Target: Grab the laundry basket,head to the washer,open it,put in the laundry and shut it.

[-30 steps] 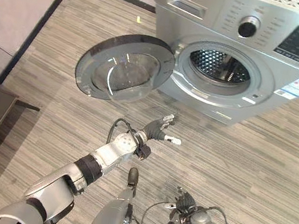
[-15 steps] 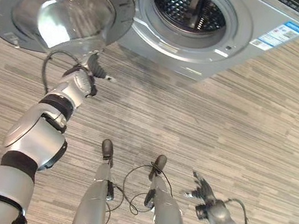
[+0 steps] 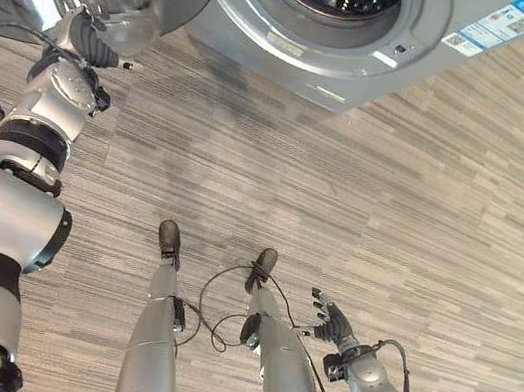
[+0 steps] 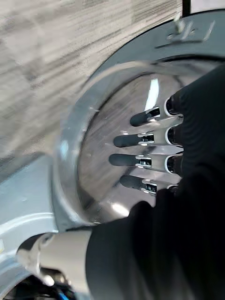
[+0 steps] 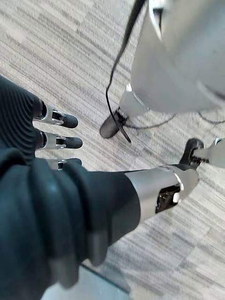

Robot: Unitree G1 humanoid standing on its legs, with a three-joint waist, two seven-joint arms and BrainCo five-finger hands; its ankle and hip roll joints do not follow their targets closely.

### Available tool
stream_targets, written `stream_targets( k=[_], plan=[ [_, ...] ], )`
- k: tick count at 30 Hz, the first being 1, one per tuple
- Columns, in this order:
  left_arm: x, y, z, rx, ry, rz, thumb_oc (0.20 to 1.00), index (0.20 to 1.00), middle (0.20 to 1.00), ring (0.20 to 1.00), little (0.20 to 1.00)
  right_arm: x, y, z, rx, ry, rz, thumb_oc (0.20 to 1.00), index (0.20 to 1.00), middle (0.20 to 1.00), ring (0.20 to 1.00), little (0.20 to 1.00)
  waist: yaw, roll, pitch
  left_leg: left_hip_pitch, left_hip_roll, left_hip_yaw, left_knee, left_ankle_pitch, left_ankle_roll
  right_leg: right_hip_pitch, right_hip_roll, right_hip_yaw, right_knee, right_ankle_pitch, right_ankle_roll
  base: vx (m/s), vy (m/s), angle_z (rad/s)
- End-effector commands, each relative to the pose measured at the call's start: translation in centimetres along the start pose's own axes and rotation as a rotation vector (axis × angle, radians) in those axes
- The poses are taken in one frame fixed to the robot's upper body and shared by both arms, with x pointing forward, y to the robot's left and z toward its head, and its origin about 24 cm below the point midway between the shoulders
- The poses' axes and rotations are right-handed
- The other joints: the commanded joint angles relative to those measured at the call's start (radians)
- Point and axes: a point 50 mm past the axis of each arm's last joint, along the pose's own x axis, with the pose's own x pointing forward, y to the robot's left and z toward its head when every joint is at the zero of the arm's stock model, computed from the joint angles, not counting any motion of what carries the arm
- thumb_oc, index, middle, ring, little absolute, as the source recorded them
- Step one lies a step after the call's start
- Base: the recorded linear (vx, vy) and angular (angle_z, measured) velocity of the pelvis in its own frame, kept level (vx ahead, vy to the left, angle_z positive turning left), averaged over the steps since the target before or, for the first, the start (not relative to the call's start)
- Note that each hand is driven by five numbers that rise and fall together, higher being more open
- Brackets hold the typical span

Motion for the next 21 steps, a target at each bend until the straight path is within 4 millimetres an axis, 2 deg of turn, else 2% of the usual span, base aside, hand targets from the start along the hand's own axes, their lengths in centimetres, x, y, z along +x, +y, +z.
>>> stream_targets(
  k=[1, 2, 3, 4, 5, 6, 7, 11, 12, 13, 14, 15, 18, 19, 21],
  plan=[
    [0.0, 0.6, -0.1, -0.005, -0.022, 0.042, 1.000, 1.000, 1.000, 1.000, 1.000, -0.1, 0.7, -0.7, 0.087, 0.026, 0.004, 1.000, 1.000, 1.000, 1.000, 1.000, 0.032, -0.036, -0.036, 0.050, 0.040, -0.003, 0.096, -0.172, -0.059, 0.021, -0.120, 0.026, 0.038, -0.018, 0.125, 0.04, -0.001, 0.10],
    [-0.3, -0.7, -0.3, -0.012, -0.028, 0.009, 1.000, 1.000, 1.000, 1.000, 1.000, 0.0, 0.9, -0.6, 0.091, 0.025, 0.011, 1.000, 1.000, 1.000, 1.000, 1.000, 0.039, -0.036, -0.041, 0.056, 0.039, -0.003, 0.104, -0.179, -0.057, 0.029, -0.121, 0.026, 0.039, -0.019, 0.124, 0.04, 0.019, 0.09],
    [-1.4, -3.3, -1.3, -0.048, -0.029, -0.058, 1.000, 1.000, 1.000, 1.000, 1.000, 0.1, 1.3, -0.6, 0.099, 0.025, 0.020, 1.000, 1.000, 1.000, 1.000, 1.000, 0.051, -0.033, -0.051, 0.070, 0.038, -0.001, 0.125, -0.197, -0.053, 0.047, -0.122, 0.032, 0.043, -0.023, 0.122, 0.02, 0.014, 0.07],
    [-1.4, -3.3, -1.4, -0.049, -0.027, -0.059, 1.000, 1.000, 1.000, 1.000, 1.000, 0.0, 1.3, -0.6, 0.097, 0.026, 0.021, 1.000, 1.000, 1.000, 1.000, 1.000, 0.050, -0.033, -0.052, 0.071, 0.038, -0.001, 0.126, -0.198, -0.053, 0.048, -0.121, 0.032, 0.043, -0.023, 0.122, 0.05, 0.042, 0.01],
    [-2.9, -5.7, -2.8, -0.112, -0.026, -0.122, 1.000, 1.000, 1.000, 1.000, 1.000, -0.1, 1.5, -0.9, 0.110, 0.035, 0.025, 1.000, 1.000, 1.000, 1.000, 1.000, 0.065, -0.031, -0.064, 0.092, 0.038, 0.004, 0.152, -0.221, -0.048, 0.071, -0.122, 0.039, 0.052, -0.031, 0.119, 0.03, 0.028, -0.01],
    [-3.0, -5.7, -2.9, -0.112, -0.024, -0.123, 1.000, 1.000, 1.000, 1.000, 1.000, -0.2, 1.5, -0.9, 0.108, 0.037, 0.025, 1.000, 1.000, 1.000, 1.000, 1.000, 0.064, -0.030, -0.065, 0.093, 0.038, 0.005, 0.153, -0.222, -0.048, 0.071, -0.122, 0.039, 0.052, -0.031, 0.119, 0.08, 0.061, -0.08],
    [-5.5, -8.4, -4.7, -0.223, -0.011, -0.214, 1.000, 1.000, 1.000, 1.000, 1.000, -0.6, 1.5, -1.6, 0.122, 0.061, 0.021, 1.000, 1.000, 1.000, 1.000, 1.000, 0.083, -0.022, -0.074, 0.127, 0.038, 0.009, 0.178, -0.247, -0.041, 0.102, -0.123, 0.045, 0.065, -0.044, 0.115, 0.09, 0.055, -0.10],
    [-13.3, -13.0, -9.9, -0.440, 0.093, -0.394, 1.000, 1.000, 1.000, 1.000, 1.000, -1.9, 0.4, -4.2, 0.177, 0.163, -0.032, 1.000, 1.000, 1.000, 1.000, 1.000, 0.125, -0.001, -0.096, 0.226, 0.036, 0.029, 0.218, -0.304, -0.020, 0.183, -0.126, 0.067, 0.085, -0.068, 0.107, 0.13, 0.102, -0.19],
    [-13.4, -13.0, -10.0, -0.441, 0.095, -0.395, 1.000, 1.000, 1.000, 1.000, 1.000, -1.9, 0.5, -4.2, 0.176, 0.164, -0.031, 1.000, 1.000, 1.000, 1.000, 1.000, 0.124, -0.001, -0.096, 0.229, 0.036, 0.031, 0.218, -0.305, -0.020, 0.185, -0.126, 0.069, 0.085, -0.068, 0.107, 0.11, 0.099, -0.36],
    [-15.9, -14.2, -11.6, -0.473, 0.157, -0.442, 1.000, 1.000, 1.000, 1.000, 1.000, -2.3, 0.0, -5.0, 0.202, 0.194, -0.054, 1.000, 1.000, 1.000, 1.000, 1.000, 0.135, 0.007, -0.104, 0.255, 0.036, 0.037, 0.229, -0.318, -0.013, 0.207, -0.131, 0.073, 0.090, -0.073, 0.106, 0.19, 0.145, -0.31],
    [-20.3, -15.7, -14.0, -0.500, 0.251, -0.533, 1.000, 1.000, 1.000, 1.000, 1.000, -3.6, -0.9, -6.6, 0.236, 0.243, -0.082, 1.000, 1.000, 1.000, 1.000, 1.000, 0.143, 0.016, -0.121, 0.303, 0.034, 0.043, 0.243, -0.343, 0.000, 0.251, -0.136, 0.083, 0.094, -0.080, 0.105, 0.19, 0.146, -0.20],
    [-20.4, -15.7, -14.0, -0.500, 0.253, -0.533, 1.000, 1.000, 1.000, 1.000, 1.000, -3.7, -0.9, -6.7, 0.235, 0.245, -0.082, 1.000, 1.000, 1.000, 1.000, 1.000, 0.143, 0.016, -0.121, 0.306, 0.034, 0.044, 0.242, -0.343, 0.000, 0.253, -0.135, 0.084, 0.093, -0.080, 0.105, 0.19, 0.158, -0.06],
    [-26.1, -17.2, -17.8, -0.514, 0.461, -0.627, 1.000, 1.000, 1.000, 1.000, 1.000, -5.4, -3.1, -8.7, 0.274, 0.311, -0.167, 1.000, 1.000, 1.000, 1.000, 1.000, 0.144, 0.026, -0.161, 0.355, 0.020, 0.058, 0.273, -0.384, 0.020, 0.310, -0.147, 0.097, 0.084, -0.075, 0.113, 0.15, 0.176, -0.03],
    [-29.5, -17.8, -19.9, -0.482, 0.587, -0.669, 1.000, 1.000, 1.000, 1.000, 1.000, -6.1, -4.7, -9.3, 0.333, 0.328, -0.254, 1.000, 1.000, 1.000, 1.000, 1.000, 0.138, 0.034, -0.188, 0.374, 0.004, 0.061, 0.295, -0.411, 0.040, 0.330, -0.161, 0.112, 0.088, -0.059, 0.124, 0.13, 0.193, -0.20],
    [-29.5, -17.8, -19.8, -0.482, 0.587, -0.670, 1.000, 1.000, 1.000, 1.000, 1.000, -6.1, -4.7, -9.4, 0.333, 0.329, -0.255, 1.000, 1.000, 1.000, 1.000, 1.000, 0.139, 0.035, -0.188, 0.375, 0.004, 0.062, 0.296, -0.412, 0.040, 0.330, -0.161, 0.113, 0.088, -0.058, 0.124, 0.09, 0.159, -0.30]
  ],
)
